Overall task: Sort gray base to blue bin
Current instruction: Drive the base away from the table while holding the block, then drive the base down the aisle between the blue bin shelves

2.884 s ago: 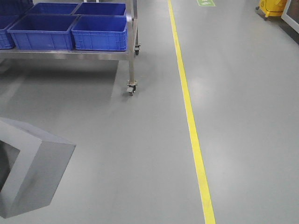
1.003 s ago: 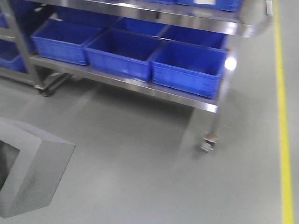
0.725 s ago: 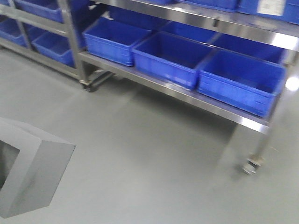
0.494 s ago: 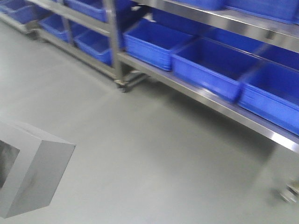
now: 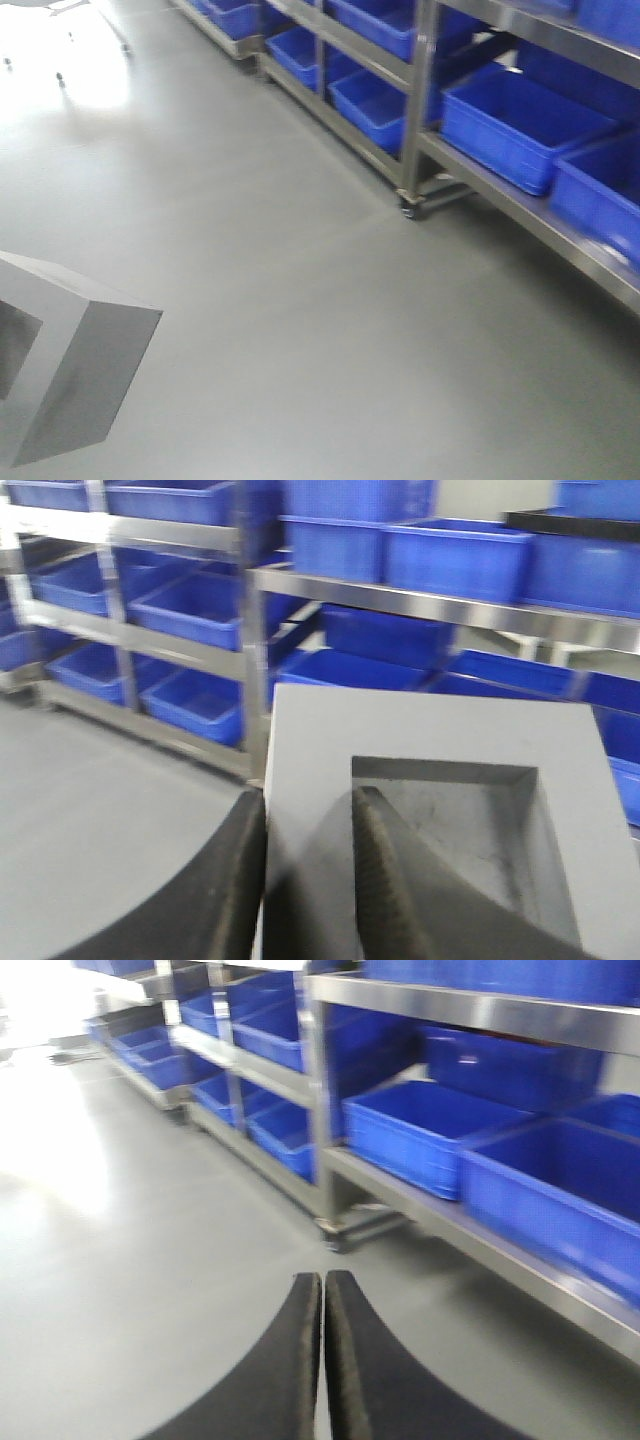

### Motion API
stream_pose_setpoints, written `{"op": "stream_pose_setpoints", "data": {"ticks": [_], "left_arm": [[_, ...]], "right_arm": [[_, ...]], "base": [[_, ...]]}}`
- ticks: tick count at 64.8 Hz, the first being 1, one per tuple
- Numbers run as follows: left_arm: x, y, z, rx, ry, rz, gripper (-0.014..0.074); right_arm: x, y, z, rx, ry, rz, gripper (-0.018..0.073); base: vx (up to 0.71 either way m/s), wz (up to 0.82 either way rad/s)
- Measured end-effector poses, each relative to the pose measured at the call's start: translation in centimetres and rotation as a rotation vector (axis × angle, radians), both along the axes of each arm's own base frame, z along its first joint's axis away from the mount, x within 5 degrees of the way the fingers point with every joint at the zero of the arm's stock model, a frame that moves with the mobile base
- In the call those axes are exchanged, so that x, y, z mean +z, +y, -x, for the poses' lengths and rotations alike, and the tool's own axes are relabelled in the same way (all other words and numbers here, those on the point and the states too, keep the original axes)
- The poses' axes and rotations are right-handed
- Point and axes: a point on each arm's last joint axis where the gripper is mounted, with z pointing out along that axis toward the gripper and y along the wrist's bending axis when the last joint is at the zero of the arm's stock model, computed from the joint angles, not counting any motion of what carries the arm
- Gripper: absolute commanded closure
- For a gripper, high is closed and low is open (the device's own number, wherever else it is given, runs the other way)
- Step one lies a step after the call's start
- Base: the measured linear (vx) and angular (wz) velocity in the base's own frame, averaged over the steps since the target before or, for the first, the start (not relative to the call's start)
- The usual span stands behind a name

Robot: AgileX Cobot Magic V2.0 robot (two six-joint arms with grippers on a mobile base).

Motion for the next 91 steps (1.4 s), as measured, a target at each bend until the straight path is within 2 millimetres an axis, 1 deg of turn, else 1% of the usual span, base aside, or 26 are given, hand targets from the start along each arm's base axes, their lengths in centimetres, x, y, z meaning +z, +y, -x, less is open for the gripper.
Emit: {"op": "stream_pose_setpoints", "data": {"ticks": [26, 48, 68, 91], "left_arm": [[0.0, 0.0, 0.0, 0.0, 0.0, 0.0, 0.0576], [0.0, 0.0, 0.0, 0.0, 0.0, 0.0, 0.0576], [0.0, 0.0, 0.0, 0.0, 0.0, 0.0, 0.0576], [0.0, 0.0, 0.0, 0.0, 0.0, 0.0, 0.0576]], "right_arm": [[0.0, 0.0, 0.0, 0.0, 0.0, 0.0, 0.0564], [0.0, 0.0, 0.0, 0.0, 0.0, 0.0, 0.0564], [0.0, 0.0, 0.0, 0.0, 0.0, 0.0, 0.0564], [0.0, 0.0, 0.0, 0.0, 0.0, 0.0, 0.0564]], "base": [[0.17, 0.66], [0.15, 0.48], [0.22, 0.22], [0.3, -0.02]]}}
